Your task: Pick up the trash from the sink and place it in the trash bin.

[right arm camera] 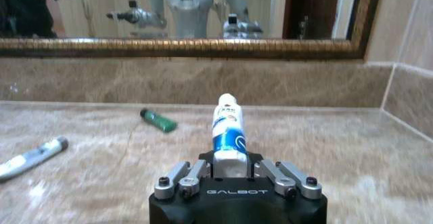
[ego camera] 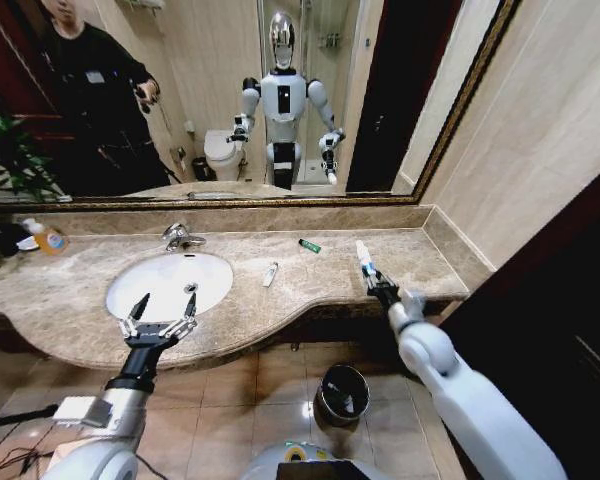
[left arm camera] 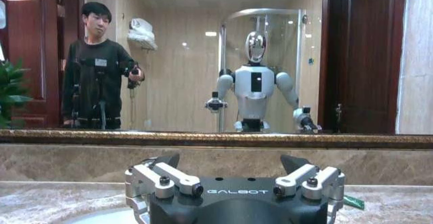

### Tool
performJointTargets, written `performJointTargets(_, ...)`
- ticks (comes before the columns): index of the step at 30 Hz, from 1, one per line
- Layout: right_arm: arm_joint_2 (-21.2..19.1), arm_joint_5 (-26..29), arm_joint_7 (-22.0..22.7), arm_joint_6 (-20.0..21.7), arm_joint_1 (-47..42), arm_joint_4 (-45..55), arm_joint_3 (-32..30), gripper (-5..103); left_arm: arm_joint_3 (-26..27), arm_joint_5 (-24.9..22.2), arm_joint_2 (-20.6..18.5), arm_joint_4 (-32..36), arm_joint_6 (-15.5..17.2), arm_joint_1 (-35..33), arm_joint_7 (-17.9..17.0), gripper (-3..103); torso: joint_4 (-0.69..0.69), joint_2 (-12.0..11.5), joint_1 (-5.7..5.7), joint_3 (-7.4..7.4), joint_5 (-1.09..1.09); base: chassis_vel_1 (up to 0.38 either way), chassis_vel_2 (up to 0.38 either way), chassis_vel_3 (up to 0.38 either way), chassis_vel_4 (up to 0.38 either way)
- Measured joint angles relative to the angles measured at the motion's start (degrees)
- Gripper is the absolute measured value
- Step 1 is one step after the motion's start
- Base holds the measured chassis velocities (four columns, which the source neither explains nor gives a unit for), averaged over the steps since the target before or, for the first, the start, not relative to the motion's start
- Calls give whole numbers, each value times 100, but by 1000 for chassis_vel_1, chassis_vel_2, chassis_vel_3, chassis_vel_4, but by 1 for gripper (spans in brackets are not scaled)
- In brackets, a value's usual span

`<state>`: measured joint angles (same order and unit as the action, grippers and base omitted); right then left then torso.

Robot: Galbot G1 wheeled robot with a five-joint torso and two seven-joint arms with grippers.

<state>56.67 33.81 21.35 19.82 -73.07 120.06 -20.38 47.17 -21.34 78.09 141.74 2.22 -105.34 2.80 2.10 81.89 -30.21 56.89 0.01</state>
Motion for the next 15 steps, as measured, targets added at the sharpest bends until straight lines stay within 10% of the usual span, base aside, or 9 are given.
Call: performJointTargets(15, 689, -919, 46, -254, -1496, 646, -446, 27, 0, 0, 0, 0, 0, 0, 0, 100, 0, 0, -1, 1, -1, 0, 0, 0, 0)
